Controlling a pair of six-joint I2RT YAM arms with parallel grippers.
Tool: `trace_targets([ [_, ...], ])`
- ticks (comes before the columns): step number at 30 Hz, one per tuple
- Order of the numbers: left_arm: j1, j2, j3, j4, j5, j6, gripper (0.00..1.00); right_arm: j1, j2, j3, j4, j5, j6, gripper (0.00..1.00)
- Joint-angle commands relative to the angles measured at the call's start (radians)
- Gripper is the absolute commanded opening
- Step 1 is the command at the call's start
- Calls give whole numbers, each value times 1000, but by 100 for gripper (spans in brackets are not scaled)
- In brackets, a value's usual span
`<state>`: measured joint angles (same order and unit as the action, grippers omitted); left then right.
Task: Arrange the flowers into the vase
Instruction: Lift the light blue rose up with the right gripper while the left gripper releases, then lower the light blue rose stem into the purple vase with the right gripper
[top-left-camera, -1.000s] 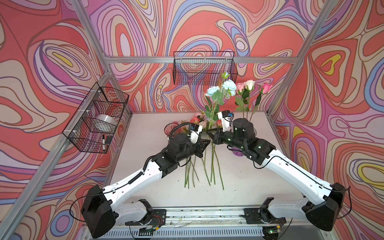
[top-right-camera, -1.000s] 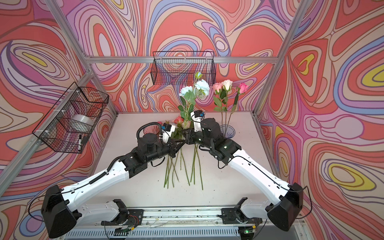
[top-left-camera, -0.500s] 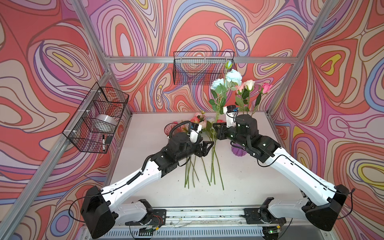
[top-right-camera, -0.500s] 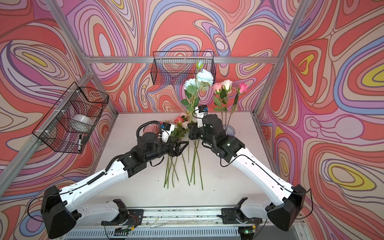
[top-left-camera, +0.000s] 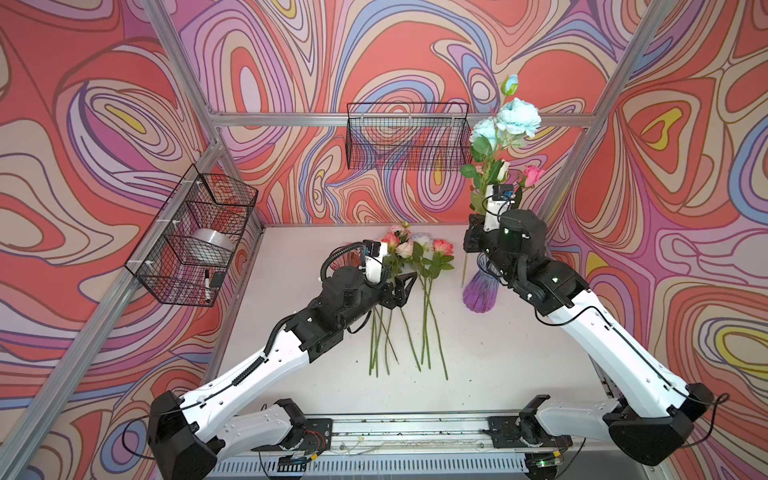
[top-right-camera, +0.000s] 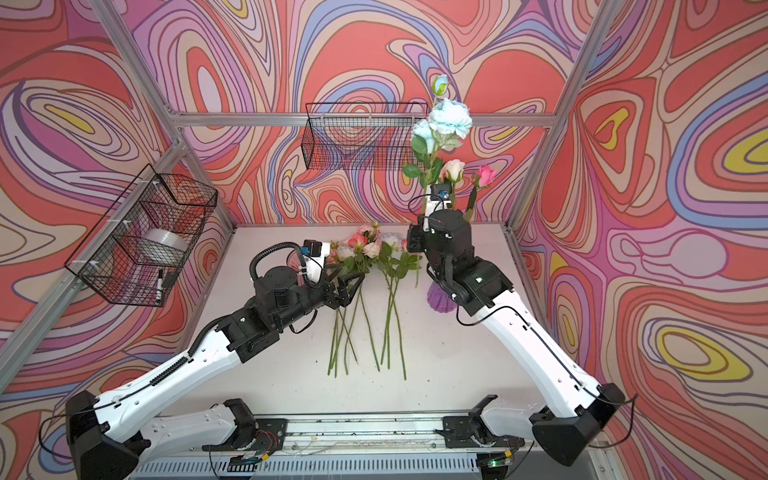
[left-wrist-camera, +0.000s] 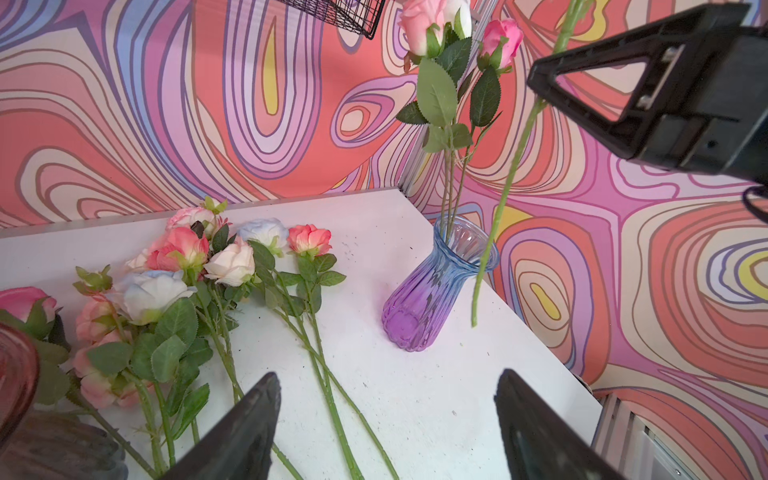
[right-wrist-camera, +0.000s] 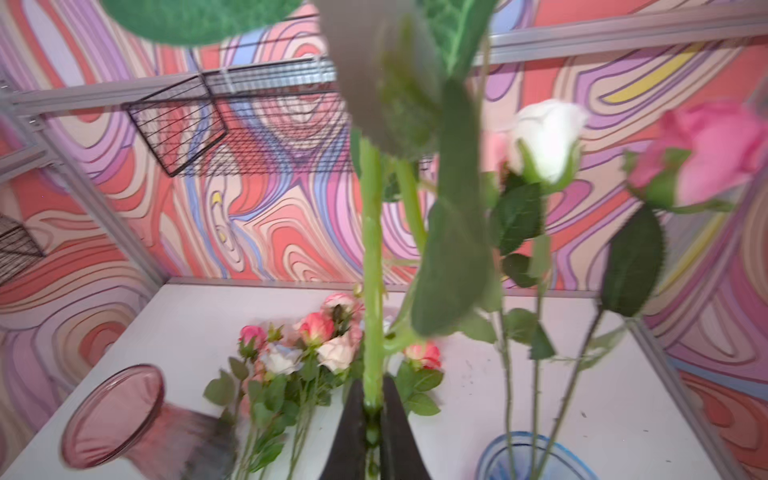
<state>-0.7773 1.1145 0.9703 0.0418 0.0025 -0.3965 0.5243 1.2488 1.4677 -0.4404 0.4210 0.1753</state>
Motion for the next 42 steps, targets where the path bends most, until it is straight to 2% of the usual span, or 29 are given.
trace_targets([
  [1,1,4,-12,8,-16,0,81,-75,-57,-32,50,79,-45,0],
  [11,1,13,-17,14,-2,-15,81,-206,-40,-86,175,121,-60,0],
  [16,1,29,-18,19,19,-30,81,-214,4,-45,209,151,-95,0],
  [21,1,33,-17,18,31,-40,81,-215,12,-154,273,191,-118,0],
  [29,1,47,-18,21,39,-50,82,-214,-52,-395,341,192,-14,0],
  [35,1,56,-16,21,42,-51,82,-214,-70,-449,289,159,83,2],
  [42,1,59,-15,20,42,-50,82,-214,-69,-434,224,127,129,16],
])
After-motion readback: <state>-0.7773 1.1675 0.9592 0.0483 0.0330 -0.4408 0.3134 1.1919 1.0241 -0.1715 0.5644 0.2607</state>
